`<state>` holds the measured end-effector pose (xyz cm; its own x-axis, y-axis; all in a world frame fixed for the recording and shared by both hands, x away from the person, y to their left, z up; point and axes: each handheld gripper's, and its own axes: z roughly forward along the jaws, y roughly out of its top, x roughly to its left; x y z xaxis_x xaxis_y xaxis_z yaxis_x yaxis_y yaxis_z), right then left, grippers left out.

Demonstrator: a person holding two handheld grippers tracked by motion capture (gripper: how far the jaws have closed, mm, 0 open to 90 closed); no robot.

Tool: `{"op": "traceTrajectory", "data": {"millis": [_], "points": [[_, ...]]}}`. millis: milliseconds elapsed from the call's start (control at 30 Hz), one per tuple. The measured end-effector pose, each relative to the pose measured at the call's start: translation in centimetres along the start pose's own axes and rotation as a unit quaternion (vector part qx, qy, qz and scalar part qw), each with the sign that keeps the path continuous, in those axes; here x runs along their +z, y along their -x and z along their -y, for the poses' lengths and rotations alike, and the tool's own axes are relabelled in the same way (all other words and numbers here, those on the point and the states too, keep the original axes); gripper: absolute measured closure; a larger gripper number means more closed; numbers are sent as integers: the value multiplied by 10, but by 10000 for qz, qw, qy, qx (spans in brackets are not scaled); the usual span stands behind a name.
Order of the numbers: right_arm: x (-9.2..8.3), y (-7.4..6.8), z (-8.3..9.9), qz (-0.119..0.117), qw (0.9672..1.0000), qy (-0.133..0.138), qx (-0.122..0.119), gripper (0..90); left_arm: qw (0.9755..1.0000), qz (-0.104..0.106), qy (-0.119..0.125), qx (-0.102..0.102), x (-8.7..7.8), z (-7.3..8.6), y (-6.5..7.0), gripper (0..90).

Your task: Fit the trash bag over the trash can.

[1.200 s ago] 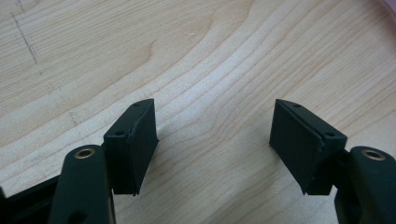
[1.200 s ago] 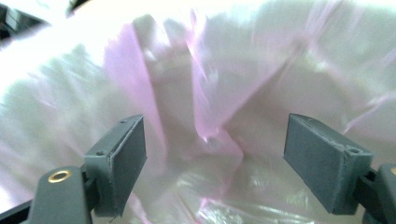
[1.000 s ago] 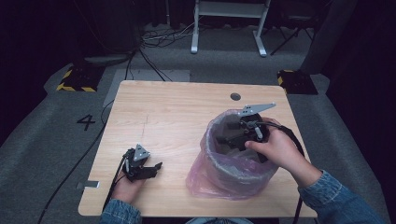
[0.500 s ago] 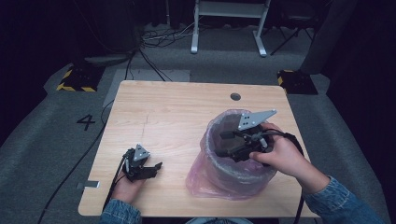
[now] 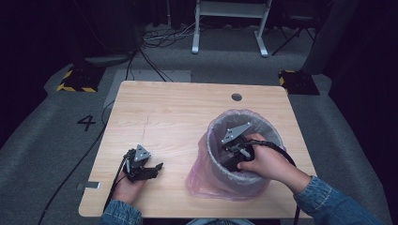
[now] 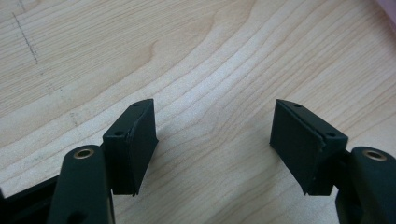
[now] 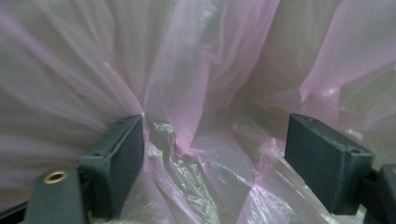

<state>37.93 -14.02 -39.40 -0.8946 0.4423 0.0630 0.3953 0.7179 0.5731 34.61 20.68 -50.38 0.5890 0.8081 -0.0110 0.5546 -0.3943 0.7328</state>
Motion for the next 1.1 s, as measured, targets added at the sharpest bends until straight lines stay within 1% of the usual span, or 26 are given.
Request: {"op": "traceTrajectory", "data": {"millis": [67,100,133,200,300,333,400,433,467,500,600,733,800,867,967,1033,1100], "points": [[2,1,-1,95,9999,-115,-25,209,10000,-1,0,4,0,0,0,314],[5,2,-1,75,9998,-113,-139,249,10000,-10,-6,41,0,0,-1,314],[7,3,-1,78,9998,-103,-152,249,10000,-9,-6,36,0,0,-1,314],[12,5,0,131,9996,-238,65,237,10000,-9,-8,41,0,0,-1,314],[19,7,1,153,9987,-452,157,221,10000,-10,-7,41,0,0,-1,314],[21,8,1,128,9983,-533,181,218,10000,-9,-7,40,0,0,-1,314],[26,10,0,267,9964,-777,206,202,10000,-9,-7,40,0,0,-1,313],[28,11,0,342,9946,-944,245,192,10000,-9,-8,41,0,0,-1,313],[30,12,0,366,9930,-1079,323,190,10000,-10,-7,43,0,0,-1,313],[32,12,-1,320,9927,-1103,358,191,10000,-10,-8,42,0,0,-1,313],[30,10,-4,234,9941,-986,390,200,10000,-10,-8,43,0,0,-1,313],[17,8,-8,113,9971,-605,449,201,10000,-10,-8,49,0,0,-1,312],[9,9,-10,155,9978,-411,495,201,10000,-9,-8,51,0,-1,-1,312],[0,10,-14,191,9981,-276,515,203,10000,-11,1,47,0,0,-1,312],[-17,10,-20,158,9983,26,552,205,10000,-11,-11,51,0,-1,-1,312],[-28,10,-25,160,9978,232,599,205,10000,-17,-2,53,0,0,-1,312],[-39,11,-31,198,9972,384,618,205,10000,-7,-5,43,0,-1,-1,312]]}}
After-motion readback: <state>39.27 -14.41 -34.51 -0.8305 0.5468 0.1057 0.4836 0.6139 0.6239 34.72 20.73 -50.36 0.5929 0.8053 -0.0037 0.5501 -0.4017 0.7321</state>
